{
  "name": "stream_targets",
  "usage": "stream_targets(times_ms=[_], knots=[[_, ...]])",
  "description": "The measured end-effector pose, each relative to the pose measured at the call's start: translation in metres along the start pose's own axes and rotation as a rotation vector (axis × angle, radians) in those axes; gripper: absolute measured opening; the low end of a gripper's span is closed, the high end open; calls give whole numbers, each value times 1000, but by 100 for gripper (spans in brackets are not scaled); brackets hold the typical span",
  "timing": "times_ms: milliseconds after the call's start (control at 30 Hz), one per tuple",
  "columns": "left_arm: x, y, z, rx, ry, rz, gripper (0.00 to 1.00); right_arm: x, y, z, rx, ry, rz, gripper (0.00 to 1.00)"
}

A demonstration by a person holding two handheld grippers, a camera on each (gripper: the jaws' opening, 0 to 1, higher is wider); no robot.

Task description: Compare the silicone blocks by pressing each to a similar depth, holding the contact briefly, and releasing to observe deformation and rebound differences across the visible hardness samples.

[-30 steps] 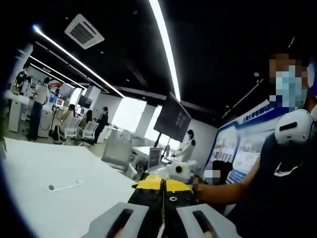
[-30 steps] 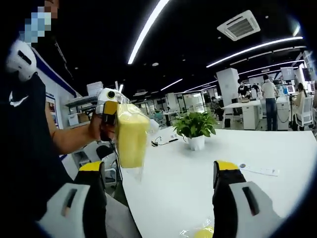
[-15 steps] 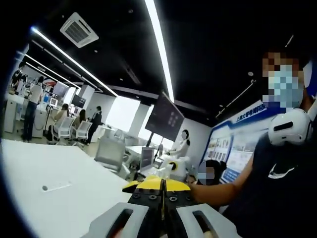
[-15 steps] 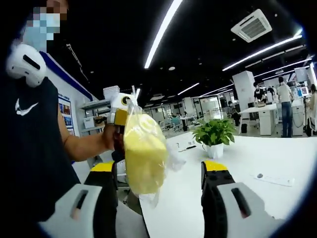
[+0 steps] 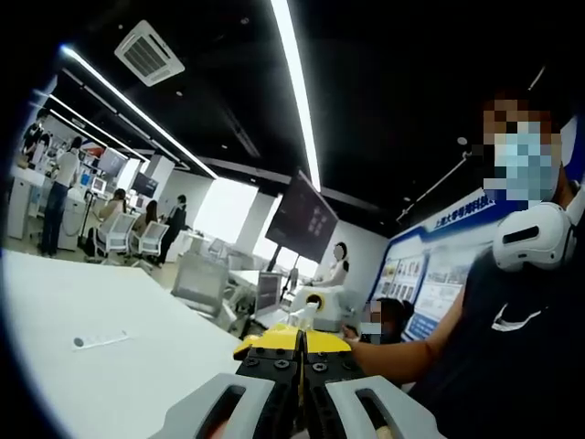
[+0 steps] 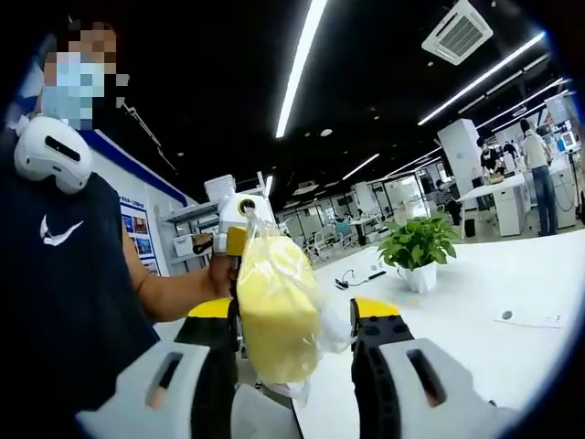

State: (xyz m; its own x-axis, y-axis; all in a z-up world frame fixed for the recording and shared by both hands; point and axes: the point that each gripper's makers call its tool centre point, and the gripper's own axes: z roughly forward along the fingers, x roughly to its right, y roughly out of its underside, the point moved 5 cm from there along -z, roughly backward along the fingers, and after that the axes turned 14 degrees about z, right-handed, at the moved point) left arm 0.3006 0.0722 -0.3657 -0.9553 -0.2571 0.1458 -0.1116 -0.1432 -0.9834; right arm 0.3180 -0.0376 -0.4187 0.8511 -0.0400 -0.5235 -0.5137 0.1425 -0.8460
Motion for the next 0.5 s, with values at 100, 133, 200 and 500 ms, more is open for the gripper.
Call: stream_targets(times_ms=[100,133,200,500], knots=[[-1,0,-1,1,-5,5,0,-2,-1,-1,0,-17,29,30],[-1,0,-2,5,-8,1,0,-4,-1,0,-1,-37,59,29],[-2,1,-3,10,-13,-5,0,-4,0,0,-6,-34,54,28],[-2,2,-5,8,-20,-13,0,-8,-1,-2,-19,-35,61,23]])
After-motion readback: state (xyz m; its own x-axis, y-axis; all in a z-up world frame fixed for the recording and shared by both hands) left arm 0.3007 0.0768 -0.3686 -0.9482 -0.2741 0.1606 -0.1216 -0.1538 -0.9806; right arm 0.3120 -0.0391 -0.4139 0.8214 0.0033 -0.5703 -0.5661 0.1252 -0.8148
